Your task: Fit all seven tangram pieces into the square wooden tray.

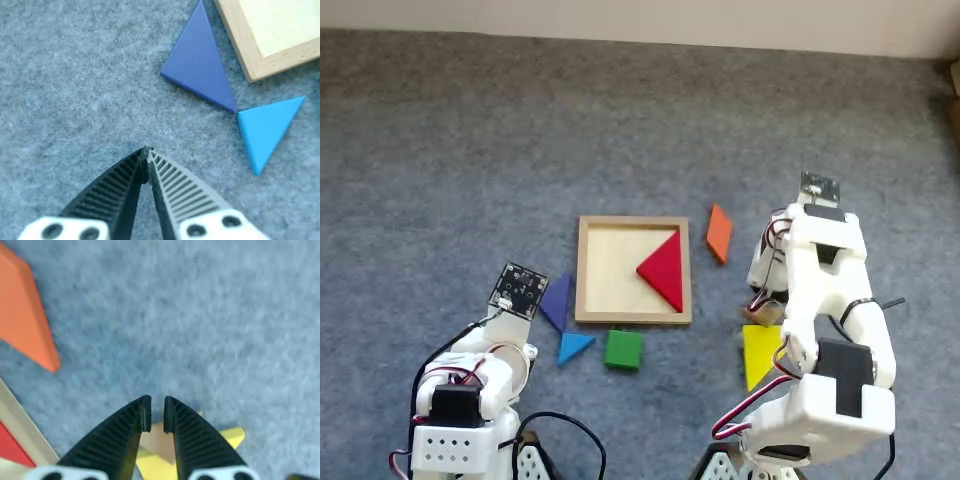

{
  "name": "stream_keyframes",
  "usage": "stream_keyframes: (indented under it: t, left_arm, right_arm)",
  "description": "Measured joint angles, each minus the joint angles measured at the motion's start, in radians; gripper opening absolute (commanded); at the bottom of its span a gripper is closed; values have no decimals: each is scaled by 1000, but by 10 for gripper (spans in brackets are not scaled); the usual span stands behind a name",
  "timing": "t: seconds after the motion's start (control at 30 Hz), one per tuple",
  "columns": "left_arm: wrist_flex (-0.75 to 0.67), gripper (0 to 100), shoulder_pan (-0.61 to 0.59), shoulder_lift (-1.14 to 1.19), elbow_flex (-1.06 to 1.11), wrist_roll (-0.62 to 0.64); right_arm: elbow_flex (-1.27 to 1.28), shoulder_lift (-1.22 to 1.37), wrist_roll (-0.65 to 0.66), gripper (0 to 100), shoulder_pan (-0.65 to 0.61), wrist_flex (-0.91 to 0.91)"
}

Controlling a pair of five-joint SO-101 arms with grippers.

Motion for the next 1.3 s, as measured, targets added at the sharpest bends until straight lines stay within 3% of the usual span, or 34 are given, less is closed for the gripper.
stream_keyframes:
  t: [0.23, 0.37, 0.57, 0.63, 0.9, 1.13, 1.3]
  left_arm:
    - [0, 7, 0, 0, 0, 0]
    - [0, 7, 0, 0, 0, 0]
    - [0, 7, 0, 0, 0, 0]
    - [0, 7, 0, 0, 0, 0]
    - [0, 7, 0, 0, 0, 0]
    - [0, 7, 0, 0, 0, 0]
    - [0, 7, 0, 0, 0, 0]
  right_arm:
    - [-2, -141, 0, 58, -29, -2]
    - [32, -269, -34, 74, -71, 94]
    - [91, -301, -267, 331, -97, 192]
    - [120, -301, -322, 367, -95, 203]
    - [150, -256, -463, 368, -95, 172]
    - [172, -190, -517, 368, -130, 158]
    - [249, -140, -523, 368, -180, 49]
